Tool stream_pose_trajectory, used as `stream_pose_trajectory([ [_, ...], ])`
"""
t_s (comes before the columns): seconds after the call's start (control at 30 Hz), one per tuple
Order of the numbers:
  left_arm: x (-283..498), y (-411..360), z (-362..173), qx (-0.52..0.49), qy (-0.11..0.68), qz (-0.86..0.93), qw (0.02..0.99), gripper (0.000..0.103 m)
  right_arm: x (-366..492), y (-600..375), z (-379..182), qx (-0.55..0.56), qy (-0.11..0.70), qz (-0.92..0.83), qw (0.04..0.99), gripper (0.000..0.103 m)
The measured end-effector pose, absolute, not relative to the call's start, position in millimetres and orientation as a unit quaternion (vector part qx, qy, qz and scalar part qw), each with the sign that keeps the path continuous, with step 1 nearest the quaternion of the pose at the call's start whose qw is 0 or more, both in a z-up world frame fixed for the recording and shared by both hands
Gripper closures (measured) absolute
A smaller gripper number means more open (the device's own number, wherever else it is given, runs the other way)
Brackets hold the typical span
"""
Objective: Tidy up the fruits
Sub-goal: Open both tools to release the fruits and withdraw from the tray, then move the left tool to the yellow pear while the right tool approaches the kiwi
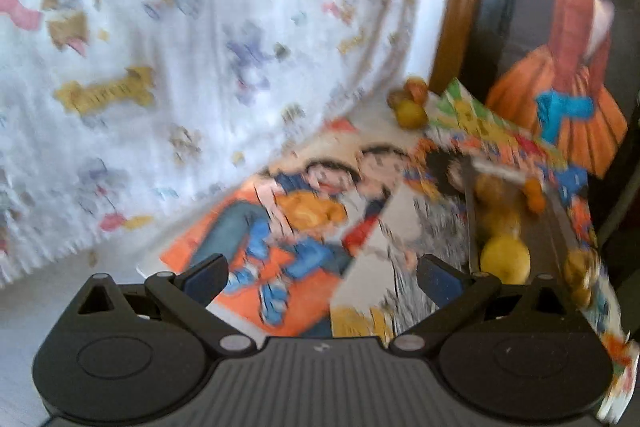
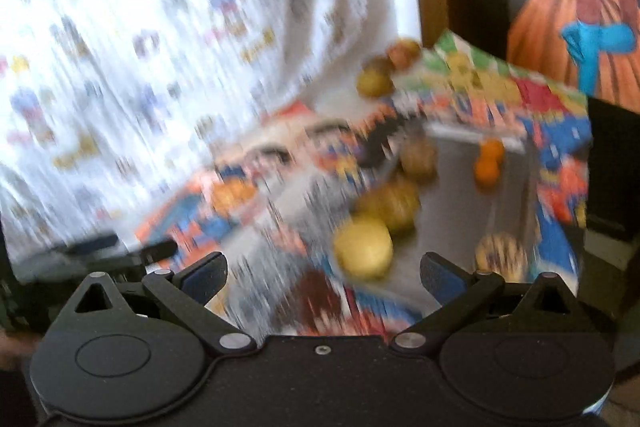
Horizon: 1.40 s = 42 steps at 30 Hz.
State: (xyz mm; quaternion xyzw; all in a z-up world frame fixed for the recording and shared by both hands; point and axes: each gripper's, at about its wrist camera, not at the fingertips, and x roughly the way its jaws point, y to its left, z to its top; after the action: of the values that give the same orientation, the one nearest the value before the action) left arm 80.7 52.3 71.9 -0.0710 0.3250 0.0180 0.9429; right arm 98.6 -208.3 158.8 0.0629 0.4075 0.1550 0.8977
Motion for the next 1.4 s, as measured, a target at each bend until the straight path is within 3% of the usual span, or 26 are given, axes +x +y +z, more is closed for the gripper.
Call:
stream_pose_trajectory([
  [0.33,134,45,129,-0.061,0.254,0.011,0.965,0.0,246,-205,256,0.109,0.427,0.204,0.874,0.001],
  [0.67,264,-8,128,-0.06,0.238,-0.047,0.968,0.0,427,-197,250,0.042,0.474,0.178,0.862,0.001],
  [0.97,374,-54,50,-0.036,0.253,-0.104,0.961,0.0,550,-212,149,0.073,0.475,0.205,0.853,0.001],
  [1.17,423,-67,11,-0.01,0.262,-0.109,0.959,0.0,608,-216,68,0.126,0.516,0.18,0.828,0.01],
  [1.4,469,-69,-10,-0.036,0.274,-0.12,0.953,0.0,646,-207,22,0.154,0.526,0.181,0.817,0.014],
])
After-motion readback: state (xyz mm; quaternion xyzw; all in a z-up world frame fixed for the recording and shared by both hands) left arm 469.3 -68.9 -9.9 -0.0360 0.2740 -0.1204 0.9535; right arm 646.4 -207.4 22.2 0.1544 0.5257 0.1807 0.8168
